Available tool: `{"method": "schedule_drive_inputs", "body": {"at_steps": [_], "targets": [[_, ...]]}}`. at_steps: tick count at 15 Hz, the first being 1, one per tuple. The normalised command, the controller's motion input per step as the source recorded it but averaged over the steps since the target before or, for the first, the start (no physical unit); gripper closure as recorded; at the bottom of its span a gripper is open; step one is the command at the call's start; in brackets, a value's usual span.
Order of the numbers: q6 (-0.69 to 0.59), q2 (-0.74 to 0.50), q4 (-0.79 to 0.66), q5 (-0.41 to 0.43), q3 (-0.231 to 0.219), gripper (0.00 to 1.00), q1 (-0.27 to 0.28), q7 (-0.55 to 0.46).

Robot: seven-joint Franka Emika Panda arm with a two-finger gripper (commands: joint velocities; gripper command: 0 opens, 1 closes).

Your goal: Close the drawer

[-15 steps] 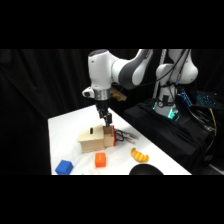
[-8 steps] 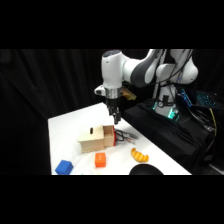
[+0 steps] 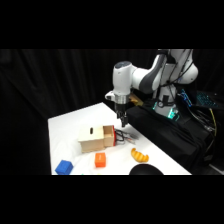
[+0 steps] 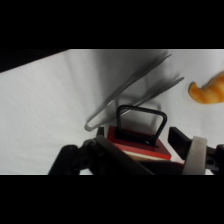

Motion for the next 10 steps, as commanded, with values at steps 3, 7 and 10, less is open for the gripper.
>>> {"method": "schedule_drive_inputs", "body": {"at_steps": [3,7,10], "targets": [[0.49,0.13,-0.14,-0.223,-0.013,0.0,-0.048,0.29],[0.43,0.2,-0.05,-0.259,-0.111,0.0,0.031,0.27],[0.4,0.21,0.02,-0.216,-0.249,0.0,0.153,0.21]]}}
